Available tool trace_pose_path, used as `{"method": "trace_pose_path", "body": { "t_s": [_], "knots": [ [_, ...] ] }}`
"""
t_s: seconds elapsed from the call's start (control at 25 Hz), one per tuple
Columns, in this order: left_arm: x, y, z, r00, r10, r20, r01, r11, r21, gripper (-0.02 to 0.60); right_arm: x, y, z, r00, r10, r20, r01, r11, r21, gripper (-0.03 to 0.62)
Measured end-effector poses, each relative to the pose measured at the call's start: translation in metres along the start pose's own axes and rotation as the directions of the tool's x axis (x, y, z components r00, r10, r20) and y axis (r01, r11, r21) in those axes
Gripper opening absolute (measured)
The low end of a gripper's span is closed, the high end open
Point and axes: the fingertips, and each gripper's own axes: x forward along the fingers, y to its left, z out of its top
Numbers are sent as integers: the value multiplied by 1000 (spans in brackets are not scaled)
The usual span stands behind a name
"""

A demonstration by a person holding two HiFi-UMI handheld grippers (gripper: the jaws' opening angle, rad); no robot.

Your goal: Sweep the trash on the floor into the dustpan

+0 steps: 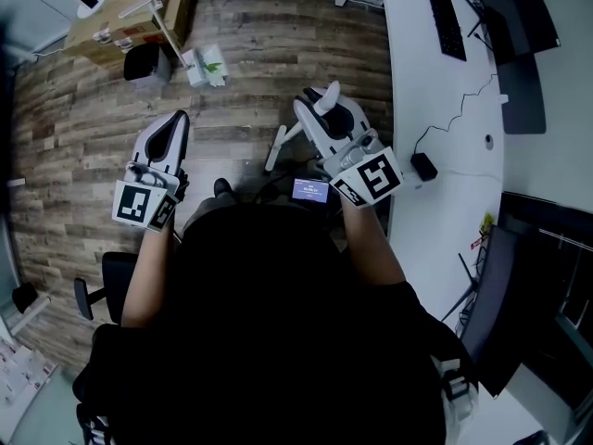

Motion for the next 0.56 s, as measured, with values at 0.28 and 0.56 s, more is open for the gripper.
{"method": "trace_pose_path", "body": {
  "t_s": [0.28,0.56],
  "knots": [
    [5,2,-3,1000,28,-13,-28,999,-19,-6,-6,-10,-2,1000,-21,1,21,1000,10,67],
    [24,-2,3,1000,11,19,-10,999,-48,-5,-13,-29,-4,999,-44,9,44,999,22,67]
  ]
}}
